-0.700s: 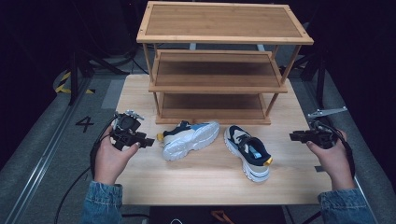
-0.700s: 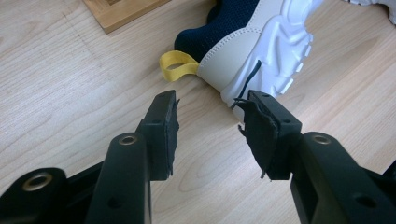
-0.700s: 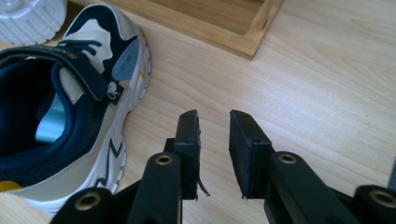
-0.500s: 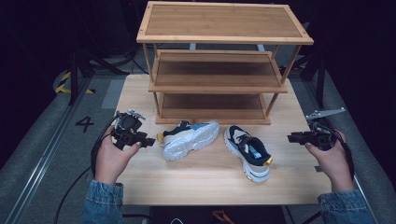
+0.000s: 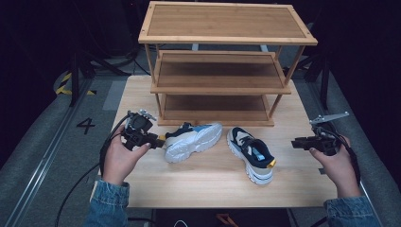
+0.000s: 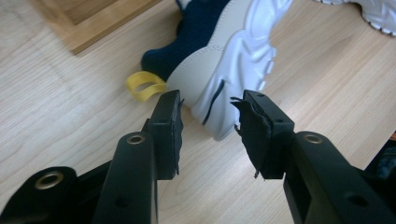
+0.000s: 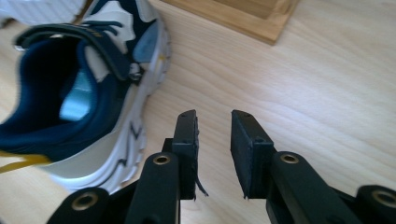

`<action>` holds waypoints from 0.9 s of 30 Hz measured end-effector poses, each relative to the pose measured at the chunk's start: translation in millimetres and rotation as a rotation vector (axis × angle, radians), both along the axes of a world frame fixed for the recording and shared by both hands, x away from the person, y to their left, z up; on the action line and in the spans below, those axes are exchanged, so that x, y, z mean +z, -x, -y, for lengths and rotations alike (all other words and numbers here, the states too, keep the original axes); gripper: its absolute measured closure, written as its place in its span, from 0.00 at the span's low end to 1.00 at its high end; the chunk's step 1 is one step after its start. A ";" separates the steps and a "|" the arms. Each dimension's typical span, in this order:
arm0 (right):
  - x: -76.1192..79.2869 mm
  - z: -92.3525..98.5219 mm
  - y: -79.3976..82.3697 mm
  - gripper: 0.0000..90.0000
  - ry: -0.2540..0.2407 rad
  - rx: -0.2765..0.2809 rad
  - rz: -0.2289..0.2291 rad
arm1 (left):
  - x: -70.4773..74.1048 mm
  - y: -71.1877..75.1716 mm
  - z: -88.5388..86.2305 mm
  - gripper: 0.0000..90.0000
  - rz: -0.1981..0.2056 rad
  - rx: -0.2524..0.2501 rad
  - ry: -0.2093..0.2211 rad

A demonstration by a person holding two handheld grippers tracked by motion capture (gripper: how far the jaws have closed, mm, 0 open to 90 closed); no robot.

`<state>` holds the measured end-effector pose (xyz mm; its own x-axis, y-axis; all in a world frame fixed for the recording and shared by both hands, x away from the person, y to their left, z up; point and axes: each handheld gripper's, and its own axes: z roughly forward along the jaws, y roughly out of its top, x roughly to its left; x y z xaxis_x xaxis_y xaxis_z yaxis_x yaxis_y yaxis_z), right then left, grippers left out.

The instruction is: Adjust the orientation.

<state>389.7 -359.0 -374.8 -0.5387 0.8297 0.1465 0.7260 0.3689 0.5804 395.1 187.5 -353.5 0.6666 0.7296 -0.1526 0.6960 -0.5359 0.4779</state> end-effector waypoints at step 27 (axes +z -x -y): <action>-5.4 4.4 10.4 0.84 0.014 -0.007 -0.018 | -21.8 -13.0 45.4 1.00 0.008 -0.060 -0.049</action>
